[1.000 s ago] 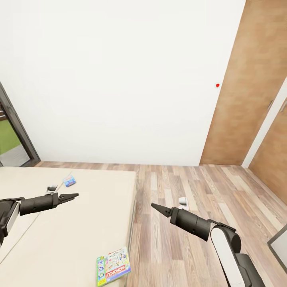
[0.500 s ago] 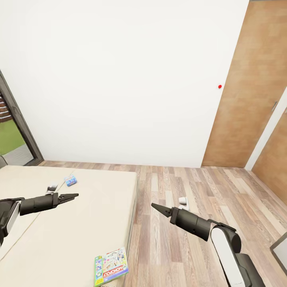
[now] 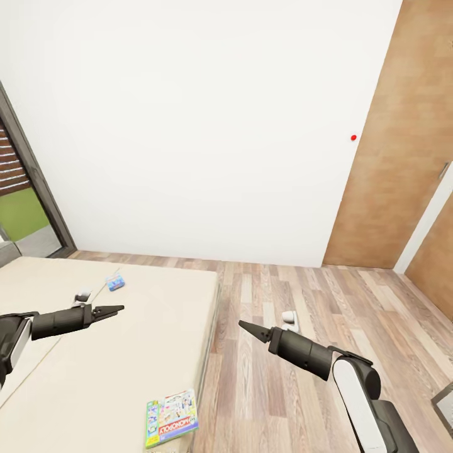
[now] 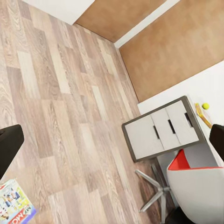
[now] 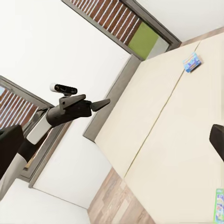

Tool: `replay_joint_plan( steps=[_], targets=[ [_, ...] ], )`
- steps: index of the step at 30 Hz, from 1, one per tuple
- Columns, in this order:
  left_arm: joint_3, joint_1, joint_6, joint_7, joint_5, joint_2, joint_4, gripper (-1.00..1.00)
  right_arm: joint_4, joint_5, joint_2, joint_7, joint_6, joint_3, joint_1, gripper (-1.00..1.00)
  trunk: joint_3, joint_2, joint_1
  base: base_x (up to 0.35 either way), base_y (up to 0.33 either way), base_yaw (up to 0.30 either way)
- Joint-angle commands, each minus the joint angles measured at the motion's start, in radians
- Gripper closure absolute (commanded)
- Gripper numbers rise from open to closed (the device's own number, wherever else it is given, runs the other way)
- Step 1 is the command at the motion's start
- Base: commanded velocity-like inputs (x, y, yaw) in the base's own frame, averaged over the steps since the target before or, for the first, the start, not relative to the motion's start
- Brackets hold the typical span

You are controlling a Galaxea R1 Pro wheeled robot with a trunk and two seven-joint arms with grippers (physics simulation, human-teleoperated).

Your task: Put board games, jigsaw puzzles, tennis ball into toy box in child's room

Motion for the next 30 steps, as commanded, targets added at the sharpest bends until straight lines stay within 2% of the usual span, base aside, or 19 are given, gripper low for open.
replay_joint_plan(
  steps=[1,7,18,30],
  targets=[
    [0.001,-0.001,0.01,-0.004,-0.001,0.0,0.0,-1.0,0.0,-0.001,0.0,0.002,0.004,-0.001,-0.001,-1.0,-0.002,-0.002,0.001,-0.043,-0.237,0.003],
    [0.001,-0.001,0.01,-0.004,-0.001,0.0,0.0,-1.0,0.0,-0.001,-0.001,0.002,0.004,-0.001,-0.001,-1.0,-0.002,-0.002,0.001,-0.019,-0.123,0.057],
    [0.001,-0.001,0.011,-0.004,-0.001,0.0,0.0,-1.0,0.0,-0.001,-0.002,0.002,0.004,-0.001,-0.001,-1.0,0.0,-0.002,0.001,-0.002,-0.013,0.165],
    [0.001,-0.001,0.01,-0.004,-0.001,0.0,0.0,-1.0,0.0,-0.001,-0.001,0.002,0.005,0.0,-0.001,-1.0,0.001,-0.002,0.001,0.0,0.0,0.037]
  ],
)
